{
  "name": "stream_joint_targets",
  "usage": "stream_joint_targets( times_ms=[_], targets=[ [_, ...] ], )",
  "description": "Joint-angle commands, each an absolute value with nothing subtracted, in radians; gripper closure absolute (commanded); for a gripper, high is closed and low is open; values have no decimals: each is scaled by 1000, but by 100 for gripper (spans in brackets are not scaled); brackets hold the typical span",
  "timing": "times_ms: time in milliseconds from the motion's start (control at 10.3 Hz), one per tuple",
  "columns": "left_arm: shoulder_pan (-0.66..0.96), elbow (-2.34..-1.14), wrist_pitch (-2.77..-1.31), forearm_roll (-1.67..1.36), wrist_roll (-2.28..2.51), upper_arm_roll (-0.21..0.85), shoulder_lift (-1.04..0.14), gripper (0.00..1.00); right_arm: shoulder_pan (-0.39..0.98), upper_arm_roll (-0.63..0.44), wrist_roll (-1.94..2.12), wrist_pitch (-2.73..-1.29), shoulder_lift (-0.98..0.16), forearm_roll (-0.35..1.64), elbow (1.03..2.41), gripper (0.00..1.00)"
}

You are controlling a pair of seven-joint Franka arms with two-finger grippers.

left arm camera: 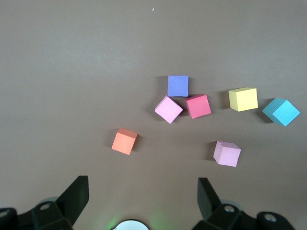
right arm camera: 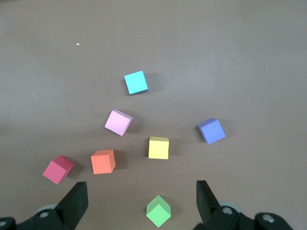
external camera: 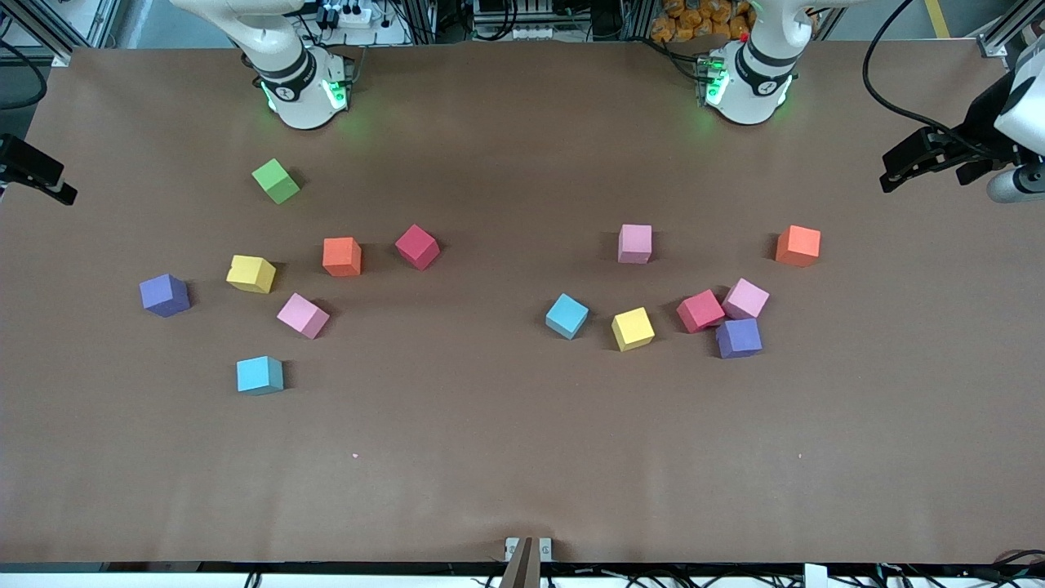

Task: Form number 2 with 11 blocks
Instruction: 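Reach the left gripper to the cyan block while the right gripper reaches pink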

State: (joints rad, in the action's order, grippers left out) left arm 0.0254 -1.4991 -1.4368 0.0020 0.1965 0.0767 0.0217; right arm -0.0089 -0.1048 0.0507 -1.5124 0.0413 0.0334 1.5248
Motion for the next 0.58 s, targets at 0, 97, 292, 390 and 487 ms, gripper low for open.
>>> stream_joint_targets(
  times_ms=[0,97,292,390,487],
  targets=[
    [28,-1488,-1417,2,189,78,17,0,-3,-110,64,-1496,28,41,1506,0],
    [26,-1486,-1419,2,181,75,15,0,-3,-109,64,-1487,28,41,1508,0],
    [26,-1488,-1419,0,184,74,8,0,-3,-109,64,-1480,26,41,1508,0],
    [26,-1494,-1420,-15,190,75,3,0,-3,-107,63,-1482,15,40,1508,0],
    [35,-1494,-1436,-14,192,75,-35,0,-3,-106,63,-1483,2,38,1508,0]
  ],
)
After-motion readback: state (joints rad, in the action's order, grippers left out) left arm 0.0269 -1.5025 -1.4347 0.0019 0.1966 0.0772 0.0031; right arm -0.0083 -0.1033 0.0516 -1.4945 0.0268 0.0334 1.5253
